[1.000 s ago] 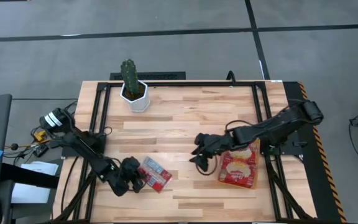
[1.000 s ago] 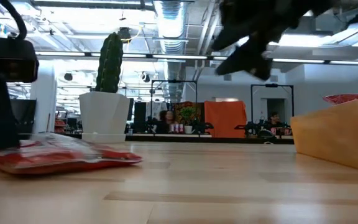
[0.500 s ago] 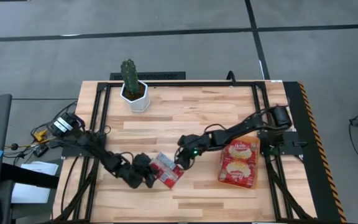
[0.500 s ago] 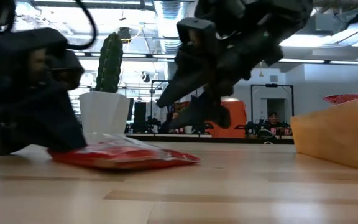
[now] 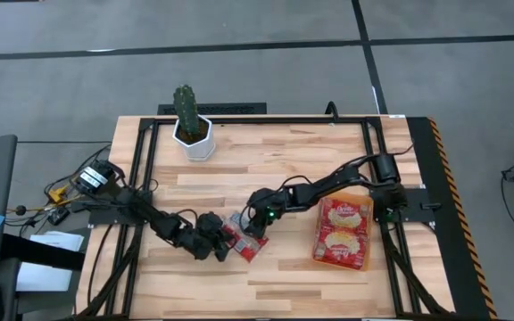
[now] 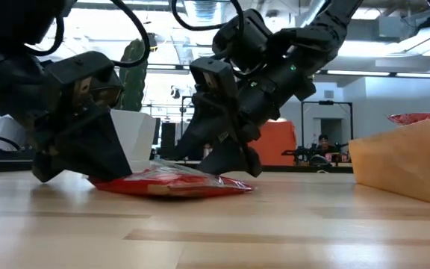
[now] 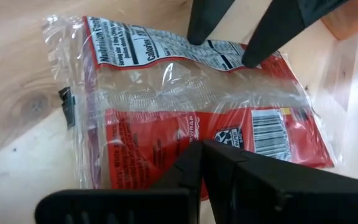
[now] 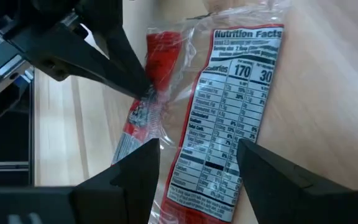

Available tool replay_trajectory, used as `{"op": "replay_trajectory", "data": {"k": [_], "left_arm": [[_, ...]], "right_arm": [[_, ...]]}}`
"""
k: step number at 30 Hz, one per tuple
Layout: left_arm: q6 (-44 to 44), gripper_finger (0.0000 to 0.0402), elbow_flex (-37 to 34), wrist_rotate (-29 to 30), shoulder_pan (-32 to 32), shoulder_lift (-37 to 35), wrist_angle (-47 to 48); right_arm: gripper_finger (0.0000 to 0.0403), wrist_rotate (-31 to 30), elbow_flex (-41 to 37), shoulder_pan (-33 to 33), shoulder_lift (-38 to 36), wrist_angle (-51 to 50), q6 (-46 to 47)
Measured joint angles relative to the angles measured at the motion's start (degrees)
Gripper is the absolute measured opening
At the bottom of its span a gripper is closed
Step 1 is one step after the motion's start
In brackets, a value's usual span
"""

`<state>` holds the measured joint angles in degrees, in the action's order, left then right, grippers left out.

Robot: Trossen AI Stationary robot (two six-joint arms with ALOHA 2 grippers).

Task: Sort popcorn bags into baskets
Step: Put the popcorn bag into the orange bin

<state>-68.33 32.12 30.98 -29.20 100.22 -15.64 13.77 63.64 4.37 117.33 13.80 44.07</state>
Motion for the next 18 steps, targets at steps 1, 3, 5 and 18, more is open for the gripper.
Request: {"op": "replay_trajectory", "data": {"k": [1,3,5,18], "left_arm": [[0.3,0.0000,0.0,-0.1,0.2,0.0,0.0],[0.5,0.0000,0.0,-0.3,0.5,0.0,-0.1],[0.5,0.0000,0.0,-0.3,0.8,0.0,-0.1],[2.2,0.0000,0.0,-1.4,3.8,0.0,-0.6]], "right_arm": [[0.0240,0.0,0.0,-0.2,-0.2,-0.1,-0.5],[0.0240,0.0,-0.1,-0.8,-1.1,-1.5,-1.4],[0.0240,0.0,0.0,-1.7,-2.1,-4.3,-2.0],[0.0240,4.9,-0.1,-2.3,-0.3,-4.0,-4.0]]}}
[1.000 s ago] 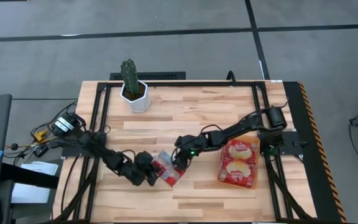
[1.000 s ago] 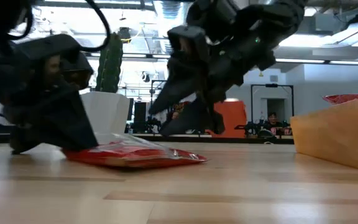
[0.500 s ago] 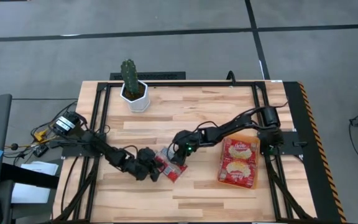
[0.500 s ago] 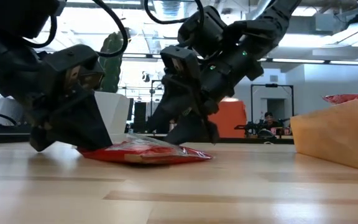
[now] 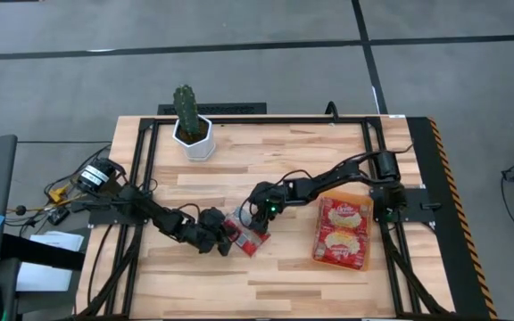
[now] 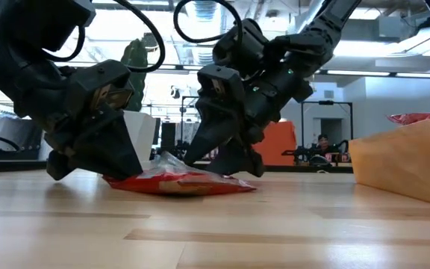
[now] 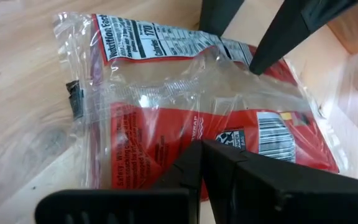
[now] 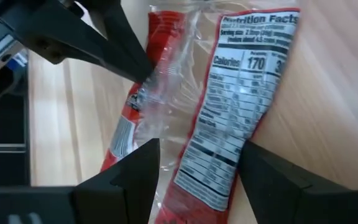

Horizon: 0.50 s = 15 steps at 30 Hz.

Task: Sort popcorn bags into baskets
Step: Put the popcorn bag into the orange bin

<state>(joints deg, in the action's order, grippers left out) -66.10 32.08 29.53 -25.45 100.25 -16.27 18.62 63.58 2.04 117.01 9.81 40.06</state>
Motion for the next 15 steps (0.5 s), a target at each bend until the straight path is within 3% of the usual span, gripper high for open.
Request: {"op": "replay_trajectory", "data": {"k": [7,15], "left_arm": [[1.6,0.0000,0.0,-1.0,0.9,-0.1,-0.3],[1.6,0.0000,-0.1,-0.4,1.1,0.0,-1.3]], "right_arm": [[0.0240,5.7,-0.1,-0.5,1.8,5.4,2.2],[0.0217,4.6,0.8,-0.3,2.0,3.7,2.1]]}}
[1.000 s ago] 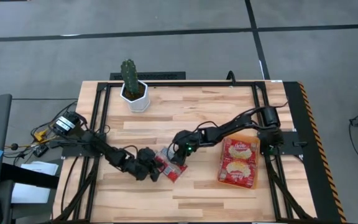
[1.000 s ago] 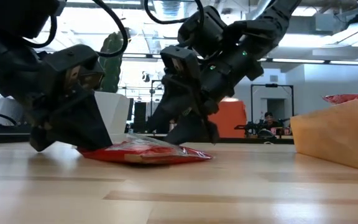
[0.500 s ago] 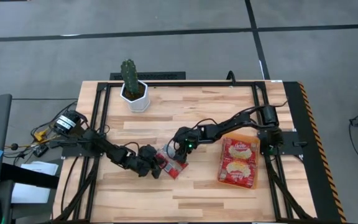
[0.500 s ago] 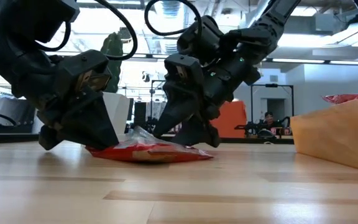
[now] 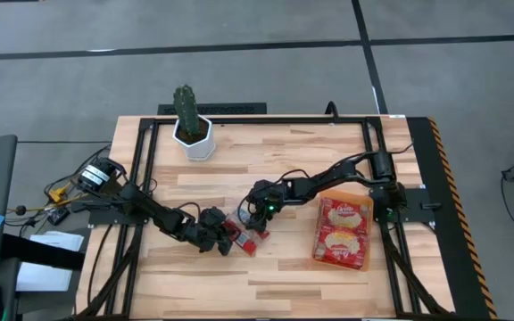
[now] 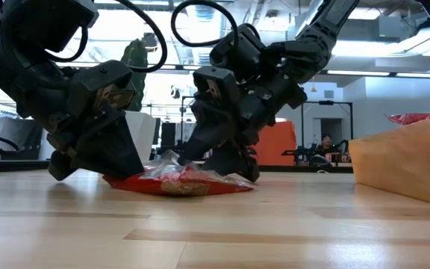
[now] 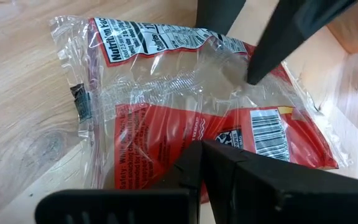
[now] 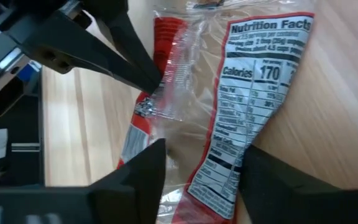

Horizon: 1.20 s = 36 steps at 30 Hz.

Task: Sort popcorn bags into baskets
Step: Put the popcorn bag into the orange bin

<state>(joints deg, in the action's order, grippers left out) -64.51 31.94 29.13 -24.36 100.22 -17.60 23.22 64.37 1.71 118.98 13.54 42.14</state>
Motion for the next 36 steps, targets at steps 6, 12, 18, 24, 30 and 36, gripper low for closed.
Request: {"op": "replay_trajectory", "data": {"k": [6,12,18,24,30,36], "left_arm": [[-1.9,0.0000,0.0,0.3,0.0,0.1,-0.6],[-2.0,0.0000,-0.1,0.7,0.1,0.2,-3.1],[-2.7,0.0000,-0.2,-2.8,0.3,-3.3,-4.8],[-0.5,0.0000,-0.1,-3.4,0.3,-14.8,-3.2],[1.1,0.0000,-0.1,-3.4,0.2,-27.5,-1.0],[6.3,0.0000,0.0,-3.0,-0.2,-35.8,-0.7]], "right_arm": [[0.0114,-1.3,0.1,0.0,0.0,-1.3,-0.3],[0.0012,-0.9,0.1,0.1,0.0,-1.8,0.1],[0.0016,-0.1,-0.1,0.1,-2.4,-4.6,1.4],[0.0010,1.8,-0.1,-1.4,-8.6,-8.0,-1.8],[0.0005,1.5,0.0,-4.5,-17.8,-20.1,-9.7],[0.0009,0.6,0.0,-7.5,-31.0,-44.7,-22.0]]}}
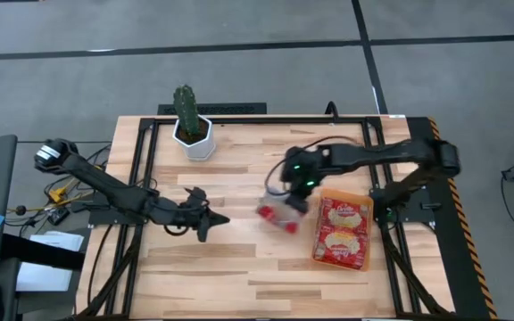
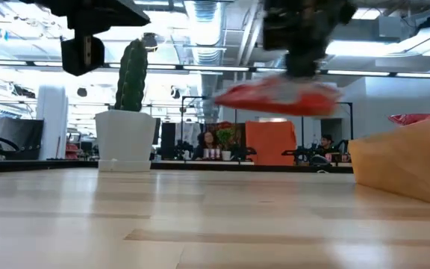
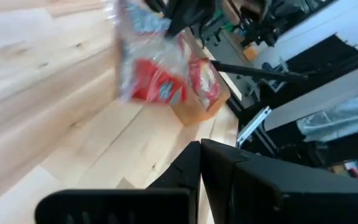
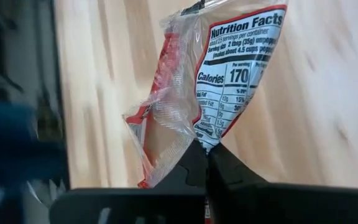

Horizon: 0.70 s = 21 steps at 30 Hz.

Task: Sort popcorn bags into baskets
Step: Put the popcorn bag into the orange bin

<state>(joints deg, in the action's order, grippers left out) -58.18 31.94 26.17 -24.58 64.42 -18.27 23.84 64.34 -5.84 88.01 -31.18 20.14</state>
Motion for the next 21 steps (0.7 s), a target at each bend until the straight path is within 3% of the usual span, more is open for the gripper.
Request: {"op": "replay_trajectory", "data": {"k": [5,12,18,21], "left_arm": [[1.6,0.0000,0.1,0.1,-0.2,-1.9,3.5],[0.1,0.0000,0.1,0.0,-0.2,-1.4,7.6],[0.1,0.0000,0.1,0.1,-0.2,-1.4,8.7],[0.0,0.0000,0.1,0.0,-0.2,-1.4,8.6]], "right_arm": [[0.0005,-5.8,0.0,-0.3,-10.7,-22.1,-7.6],[0.0014,-16.2,0.0,-0.7,-20.3,-41.4,-9.6],[0.0014,-17.7,-3.7,-0.6,-23.5,-44.2,-11.6],[0.0022,-15.5,-7.5,-0.5,-24.4,-42.4,-11.7]]}}
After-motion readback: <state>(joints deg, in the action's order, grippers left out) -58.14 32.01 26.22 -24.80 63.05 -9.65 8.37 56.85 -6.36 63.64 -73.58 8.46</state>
